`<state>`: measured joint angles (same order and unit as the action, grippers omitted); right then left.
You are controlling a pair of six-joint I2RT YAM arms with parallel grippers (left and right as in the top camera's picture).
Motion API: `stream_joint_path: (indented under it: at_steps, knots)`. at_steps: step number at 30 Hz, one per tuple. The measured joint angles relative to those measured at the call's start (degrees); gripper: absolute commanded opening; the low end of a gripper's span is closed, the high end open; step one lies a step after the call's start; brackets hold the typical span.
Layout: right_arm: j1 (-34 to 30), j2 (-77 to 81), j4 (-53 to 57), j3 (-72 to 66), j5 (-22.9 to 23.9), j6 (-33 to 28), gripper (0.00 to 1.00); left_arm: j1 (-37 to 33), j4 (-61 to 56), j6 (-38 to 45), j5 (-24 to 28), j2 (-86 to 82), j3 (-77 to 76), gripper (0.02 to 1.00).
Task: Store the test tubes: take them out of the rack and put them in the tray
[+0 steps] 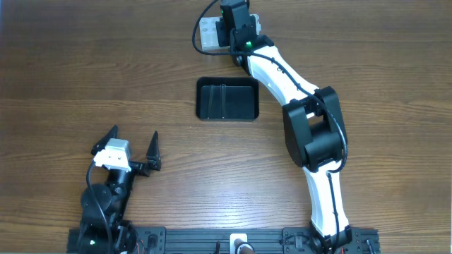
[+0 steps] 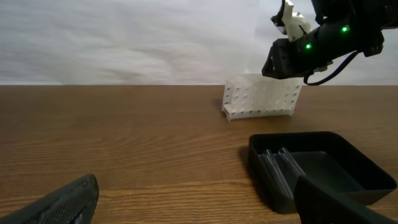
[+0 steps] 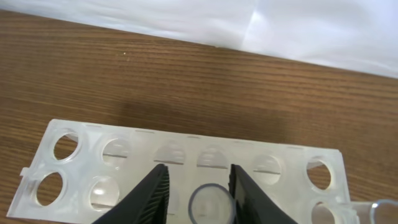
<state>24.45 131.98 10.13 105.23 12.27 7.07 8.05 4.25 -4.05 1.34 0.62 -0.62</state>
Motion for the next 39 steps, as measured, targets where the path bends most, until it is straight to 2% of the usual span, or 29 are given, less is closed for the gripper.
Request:
stream_joint_path:
  at_steps: [12,26,33,39]
  knots:
    - [0.00,-0.02,0.02,0.00,0.59,-0.22,0.110,0.00,0.00,0.00,0.00,0.00,0.00,1.000]
    - [0.02,-1.64,1.25,0.15,1.42,-1.18,0.080,0.00,0.00,0.00,0.00,0.00,0.00,0.998]
    - [0.04,-14.99,3.54,0.15,2.01,-1.29,0.071,0.00,0.00,0.00,0.00,0.00,0.00,1.000]
    - [0.04,-29.40,15.23,2.03,2.84,1.75,0.066,0.00,0.00,0.00,0.00,0.00,0.00,1.000]
